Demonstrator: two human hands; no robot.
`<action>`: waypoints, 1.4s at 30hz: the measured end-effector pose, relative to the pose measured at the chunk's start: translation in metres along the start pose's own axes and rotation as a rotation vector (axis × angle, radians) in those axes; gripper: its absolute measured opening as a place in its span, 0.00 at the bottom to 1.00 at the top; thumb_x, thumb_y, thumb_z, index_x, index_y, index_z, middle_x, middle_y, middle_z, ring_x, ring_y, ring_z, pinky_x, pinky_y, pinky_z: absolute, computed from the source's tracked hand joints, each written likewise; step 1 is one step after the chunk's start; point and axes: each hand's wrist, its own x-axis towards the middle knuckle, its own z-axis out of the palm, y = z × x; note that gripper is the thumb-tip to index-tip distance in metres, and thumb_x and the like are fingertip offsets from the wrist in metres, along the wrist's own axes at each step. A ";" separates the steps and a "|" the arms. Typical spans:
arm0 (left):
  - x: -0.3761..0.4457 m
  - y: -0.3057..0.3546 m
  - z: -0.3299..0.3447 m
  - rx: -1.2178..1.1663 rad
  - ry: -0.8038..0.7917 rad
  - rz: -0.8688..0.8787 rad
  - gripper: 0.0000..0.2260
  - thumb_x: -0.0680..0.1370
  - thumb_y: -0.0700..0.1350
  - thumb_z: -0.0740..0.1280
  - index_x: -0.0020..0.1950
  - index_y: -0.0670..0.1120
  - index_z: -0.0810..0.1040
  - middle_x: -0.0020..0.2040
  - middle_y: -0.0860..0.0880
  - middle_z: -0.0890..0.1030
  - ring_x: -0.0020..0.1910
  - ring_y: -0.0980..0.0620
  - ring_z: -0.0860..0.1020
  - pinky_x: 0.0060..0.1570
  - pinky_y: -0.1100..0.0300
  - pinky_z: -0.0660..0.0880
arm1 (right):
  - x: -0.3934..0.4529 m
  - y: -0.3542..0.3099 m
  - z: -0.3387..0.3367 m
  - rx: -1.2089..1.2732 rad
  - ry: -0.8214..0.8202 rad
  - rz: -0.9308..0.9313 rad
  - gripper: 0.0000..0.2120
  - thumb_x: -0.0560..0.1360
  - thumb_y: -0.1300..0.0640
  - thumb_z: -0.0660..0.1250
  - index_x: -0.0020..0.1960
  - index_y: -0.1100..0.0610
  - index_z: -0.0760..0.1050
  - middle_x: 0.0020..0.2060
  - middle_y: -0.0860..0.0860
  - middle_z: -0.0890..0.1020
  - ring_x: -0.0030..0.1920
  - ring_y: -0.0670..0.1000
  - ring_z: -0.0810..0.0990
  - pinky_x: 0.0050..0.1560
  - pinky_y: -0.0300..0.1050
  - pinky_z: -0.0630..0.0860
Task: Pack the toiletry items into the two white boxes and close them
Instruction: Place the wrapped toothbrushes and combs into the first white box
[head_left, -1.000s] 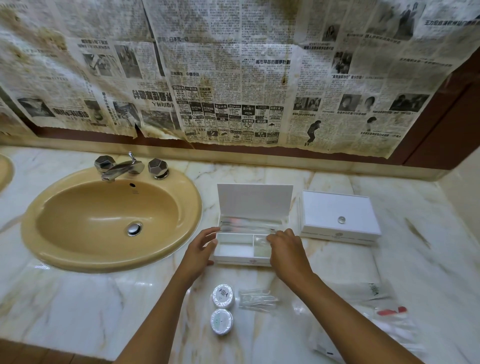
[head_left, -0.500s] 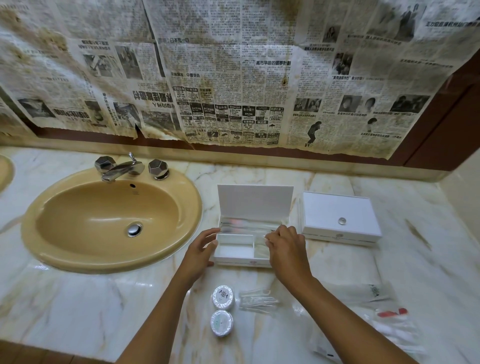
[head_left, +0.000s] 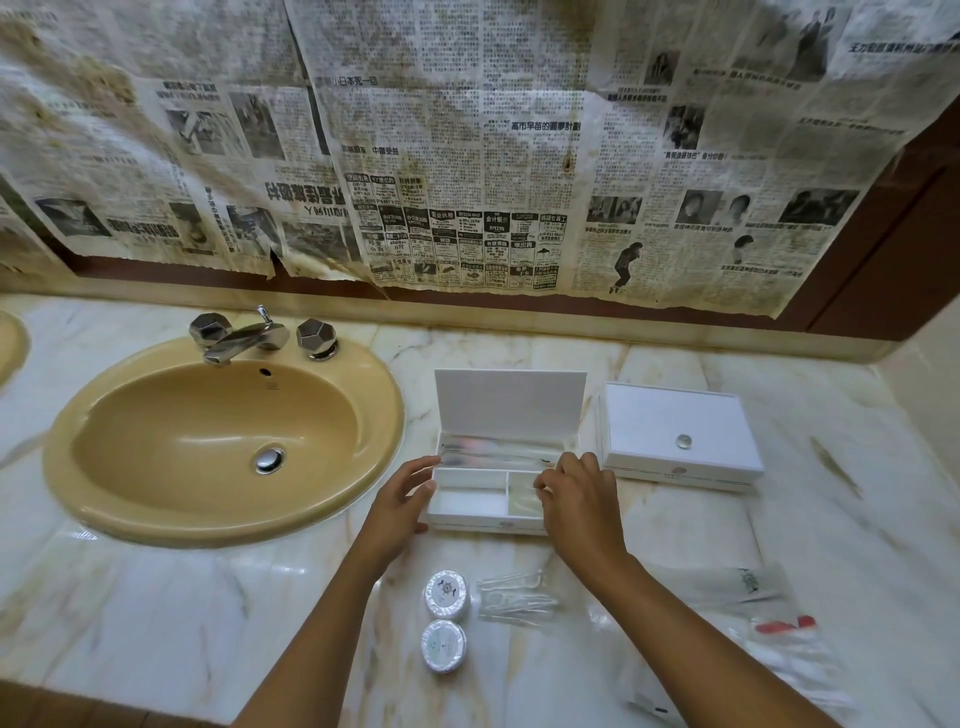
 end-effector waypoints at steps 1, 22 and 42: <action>0.000 0.000 0.000 0.000 0.000 0.001 0.11 0.82 0.44 0.62 0.61 0.57 0.76 0.61 0.62 0.75 0.61 0.67 0.71 0.47 0.53 0.80 | 0.000 0.001 0.000 -0.015 -0.009 0.003 0.12 0.60 0.65 0.80 0.32 0.52 0.80 0.31 0.47 0.78 0.35 0.52 0.75 0.35 0.43 0.63; 0.000 -0.002 0.000 0.002 -0.002 0.016 0.11 0.82 0.44 0.62 0.62 0.57 0.75 0.63 0.58 0.75 0.62 0.66 0.71 0.48 0.54 0.80 | -0.016 -0.021 -0.012 0.356 -0.274 -0.158 0.11 0.78 0.57 0.62 0.58 0.54 0.79 0.50 0.48 0.80 0.52 0.49 0.78 0.51 0.38 0.70; -0.001 -0.001 0.000 0.004 -0.005 0.015 0.11 0.82 0.45 0.62 0.62 0.57 0.75 0.62 0.60 0.75 0.62 0.66 0.71 0.49 0.53 0.79 | -0.032 -0.012 0.013 -0.036 -0.696 -0.216 0.16 0.68 0.60 0.68 0.30 0.56 0.61 0.40 0.56 0.71 0.42 0.55 0.69 0.32 0.44 0.61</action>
